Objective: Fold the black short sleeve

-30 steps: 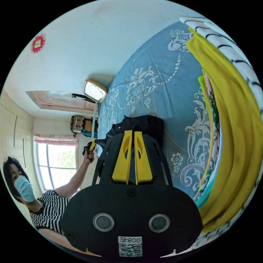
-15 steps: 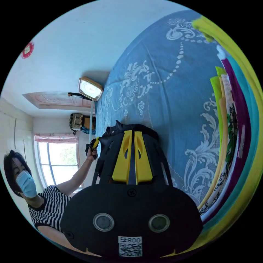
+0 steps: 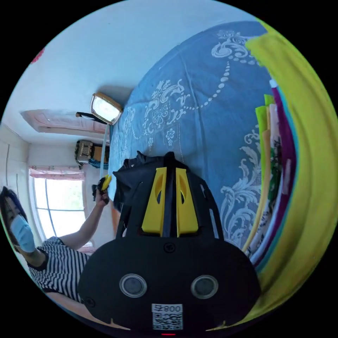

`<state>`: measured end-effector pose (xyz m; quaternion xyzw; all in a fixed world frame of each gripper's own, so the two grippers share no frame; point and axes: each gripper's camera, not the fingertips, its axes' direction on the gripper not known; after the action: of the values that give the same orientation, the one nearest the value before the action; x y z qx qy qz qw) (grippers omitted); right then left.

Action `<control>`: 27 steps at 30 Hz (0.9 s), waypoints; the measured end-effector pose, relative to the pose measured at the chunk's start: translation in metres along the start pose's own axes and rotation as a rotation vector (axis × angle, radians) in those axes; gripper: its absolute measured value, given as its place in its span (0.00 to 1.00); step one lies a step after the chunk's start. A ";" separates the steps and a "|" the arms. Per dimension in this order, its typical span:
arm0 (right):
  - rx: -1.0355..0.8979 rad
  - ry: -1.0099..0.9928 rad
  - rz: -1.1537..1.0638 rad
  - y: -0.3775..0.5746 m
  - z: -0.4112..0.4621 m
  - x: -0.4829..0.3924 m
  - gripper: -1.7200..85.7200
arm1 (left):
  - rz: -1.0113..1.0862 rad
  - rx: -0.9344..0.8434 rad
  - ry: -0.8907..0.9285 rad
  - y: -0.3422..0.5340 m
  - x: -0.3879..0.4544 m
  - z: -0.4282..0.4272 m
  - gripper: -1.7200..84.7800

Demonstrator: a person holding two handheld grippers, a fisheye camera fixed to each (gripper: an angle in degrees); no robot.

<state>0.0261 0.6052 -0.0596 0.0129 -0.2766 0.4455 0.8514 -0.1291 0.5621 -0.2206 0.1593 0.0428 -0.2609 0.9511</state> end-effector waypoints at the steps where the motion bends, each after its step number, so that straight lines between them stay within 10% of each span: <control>1: -0.005 0.086 -0.050 0.002 0.001 -0.023 0.10 | 0.037 -0.046 0.011 0.005 0.008 0.014 0.10; 13: -0.281 0.656 -0.862 0.020 0.145 -0.259 0.11 | 0.052 -0.357 0.080 0.026 0.023 0.178 0.11; 27: -0.201 0.758 -1.003 -0.011 0.151 -0.325 0.03 | 0.068 -0.301 0.148 -0.017 0.041 0.241 0.03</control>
<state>-0.1813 0.3136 -0.0861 -0.0977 0.0433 -0.0618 0.9924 -0.1027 0.4504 -0.0038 0.0350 0.1459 -0.2066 0.9669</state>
